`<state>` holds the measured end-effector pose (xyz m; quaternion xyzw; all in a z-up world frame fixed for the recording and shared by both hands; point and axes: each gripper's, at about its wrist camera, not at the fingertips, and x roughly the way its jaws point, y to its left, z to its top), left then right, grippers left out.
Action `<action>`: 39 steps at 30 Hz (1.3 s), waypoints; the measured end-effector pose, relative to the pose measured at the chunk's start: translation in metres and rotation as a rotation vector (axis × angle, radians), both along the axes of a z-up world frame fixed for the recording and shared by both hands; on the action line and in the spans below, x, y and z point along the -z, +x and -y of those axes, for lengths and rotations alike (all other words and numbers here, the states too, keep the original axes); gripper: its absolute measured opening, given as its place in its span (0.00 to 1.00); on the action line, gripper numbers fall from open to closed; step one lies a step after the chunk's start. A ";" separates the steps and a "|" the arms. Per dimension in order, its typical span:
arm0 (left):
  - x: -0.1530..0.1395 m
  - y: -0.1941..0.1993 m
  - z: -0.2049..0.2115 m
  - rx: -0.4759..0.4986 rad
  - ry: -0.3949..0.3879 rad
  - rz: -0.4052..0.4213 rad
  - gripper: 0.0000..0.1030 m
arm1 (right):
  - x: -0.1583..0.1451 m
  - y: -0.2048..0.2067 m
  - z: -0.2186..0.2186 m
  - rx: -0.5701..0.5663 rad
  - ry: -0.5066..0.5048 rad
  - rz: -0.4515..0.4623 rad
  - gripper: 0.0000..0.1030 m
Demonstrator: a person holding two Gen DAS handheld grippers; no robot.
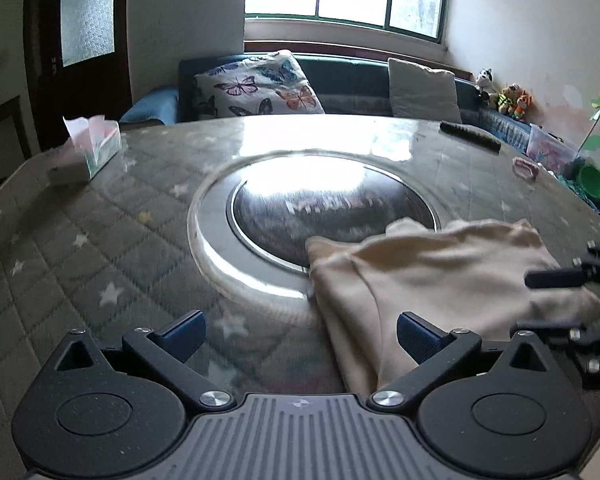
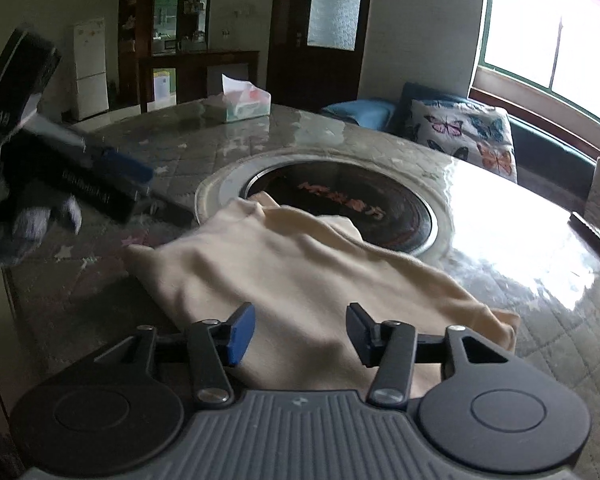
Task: Fold clothes
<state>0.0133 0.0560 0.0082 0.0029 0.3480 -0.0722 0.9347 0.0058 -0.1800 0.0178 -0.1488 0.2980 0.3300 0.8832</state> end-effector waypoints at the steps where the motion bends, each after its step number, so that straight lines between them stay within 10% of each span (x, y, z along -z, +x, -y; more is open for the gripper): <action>1: 0.002 -0.003 0.000 0.004 0.002 -0.002 1.00 | -0.001 -0.001 -0.002 -0.004 0.007 0.002 0.50; 15: 0.016 -0.010 0.002 0.000 0.059 -0.007 1.00 | 0.010 -0.011 -0.013 -0.041 -0.007 -0.009 0.50; 39: 0.006 -0.015 0.006 0.020 0.032 0.004 1.00 | 0.011 -0.012 0.083 0.208 0.110 -0.139 0.50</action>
